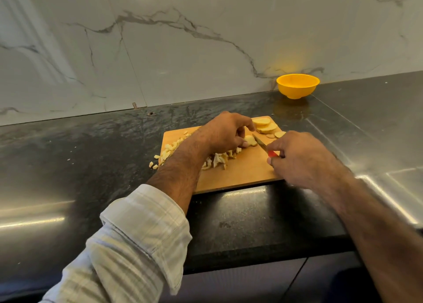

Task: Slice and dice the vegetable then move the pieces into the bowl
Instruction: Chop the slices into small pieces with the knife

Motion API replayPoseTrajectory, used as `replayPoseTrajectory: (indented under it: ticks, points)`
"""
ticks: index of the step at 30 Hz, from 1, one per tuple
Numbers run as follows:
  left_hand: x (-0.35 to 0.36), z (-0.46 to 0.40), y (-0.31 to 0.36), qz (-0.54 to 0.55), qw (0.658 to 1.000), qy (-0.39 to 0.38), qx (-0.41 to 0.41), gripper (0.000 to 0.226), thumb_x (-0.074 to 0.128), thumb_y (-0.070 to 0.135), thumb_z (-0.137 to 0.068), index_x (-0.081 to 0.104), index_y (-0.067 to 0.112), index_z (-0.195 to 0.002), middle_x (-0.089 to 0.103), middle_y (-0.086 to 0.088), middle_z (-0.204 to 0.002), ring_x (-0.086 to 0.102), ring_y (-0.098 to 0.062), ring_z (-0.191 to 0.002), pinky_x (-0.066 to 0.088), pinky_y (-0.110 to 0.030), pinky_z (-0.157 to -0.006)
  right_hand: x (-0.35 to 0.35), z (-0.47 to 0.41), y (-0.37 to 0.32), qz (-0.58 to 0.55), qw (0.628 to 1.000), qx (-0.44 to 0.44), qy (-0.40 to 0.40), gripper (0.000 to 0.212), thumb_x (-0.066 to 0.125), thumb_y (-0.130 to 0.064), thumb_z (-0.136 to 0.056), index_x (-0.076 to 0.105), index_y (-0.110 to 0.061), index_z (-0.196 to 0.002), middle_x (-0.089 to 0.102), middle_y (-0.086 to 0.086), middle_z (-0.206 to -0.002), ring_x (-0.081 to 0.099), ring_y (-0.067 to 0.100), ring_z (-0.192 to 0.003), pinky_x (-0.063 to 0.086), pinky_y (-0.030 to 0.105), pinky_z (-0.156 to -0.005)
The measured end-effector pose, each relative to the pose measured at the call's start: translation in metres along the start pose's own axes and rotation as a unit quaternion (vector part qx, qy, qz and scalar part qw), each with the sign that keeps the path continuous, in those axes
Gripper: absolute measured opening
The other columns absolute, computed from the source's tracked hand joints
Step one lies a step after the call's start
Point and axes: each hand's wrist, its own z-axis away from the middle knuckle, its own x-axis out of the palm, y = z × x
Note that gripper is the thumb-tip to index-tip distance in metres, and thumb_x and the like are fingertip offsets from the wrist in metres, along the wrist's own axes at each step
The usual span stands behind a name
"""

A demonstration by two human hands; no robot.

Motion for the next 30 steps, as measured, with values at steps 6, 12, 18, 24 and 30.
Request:
replayPoseTrajectory:
  ticks: [6,12,18,24,30]
  points:
    - [0.001,-0.003,-0.006,-0.012,1.000,0.012,0.006,0.014,0.082,0.028,-0.092,0.077,0.027,-0.105,0.066,0.010,-0.107,0.062,-0.009,-0.099,0.054,-0.030,-0.081,-0.011,0.003,0.007,0.011,1.000,0.001,0.004,0.038,0.069,-0.036,-0.098,0.066,-0.039,-0.136,0.065,-0.003,-0.123,0.059,0.018,-0.101,0.054,0.035,-0.080]
    - [0.005,-0.004,-0.004,-0.009,1.000,0.009,0.011,0.012,0.080,0.031,-0.093,0.077,0.026,-0.104,0.068,0.008,-0.118,0.062,-0.010,-0.112,0.057,-0.040,-0.098,0.001,0.027,0.001,0.025,0.999,0.035,0.011,0.038,0.065,-0.041,-0.100,0.062,-0.037,-0.137,0.064,-0.002,-0.121,0.058,0.018,-0.100,0.051,0.032,-0.076]
    - [0.005,-0.005,-0.001,-0.017,1.000,0.013,0.013,0.010,0.080,0.029,-0.093,0.079,0.027,-0.103,0.069,0.009,-0.108,0.065,-0.010,-0.102,0.060,-0.034,-0.087,0.015,0.033,-0.020,0.046,0.999,0.027,0.010,0.035,0.059,-0.038,-0.103,0.059,-0.027,-0.136,0.061,0.001,-0.117,0.058,0.018,-0.098,0.056,0.034,-0.078]
    - [0.004,-0.005,-0.007,-0.015,0.999,0.028,0.020,0.022,0.071,0.019,-0.099,0.074,0.032,-0.115,0.065,0.009,-0.122,0.061,-0.009,-0.110,0.055,-0.033,-0.093,0.006,0.026,-0.013,0.048,0.998,0.041,0.022,0.034,0.062,-0.037,-0.101,0.062,-0.030,-0.134,0.063,0.001,-0.122,0.056,0.017,-0.097,0.051,0.032,-0.074]
    - [0.004,-0.005,-0.004,-0.038,0.999,-0.018,0.004,0.031,0.069,0.018,-0.100,0.073,0.039,-0.122,0.064,0.007,-0.136,0.057,-0.014,-0.125,0.046,-0.051,-0.114,0.003,0.024,-0.007,0.046,0.998,0.040,0.009,0.035,0.064,-0.038,-0.100,0.062,-0.030,-0.134,0.063,0.000,-0.123,0.056,0.017,-0.098,0.050,0.031,-0.074]
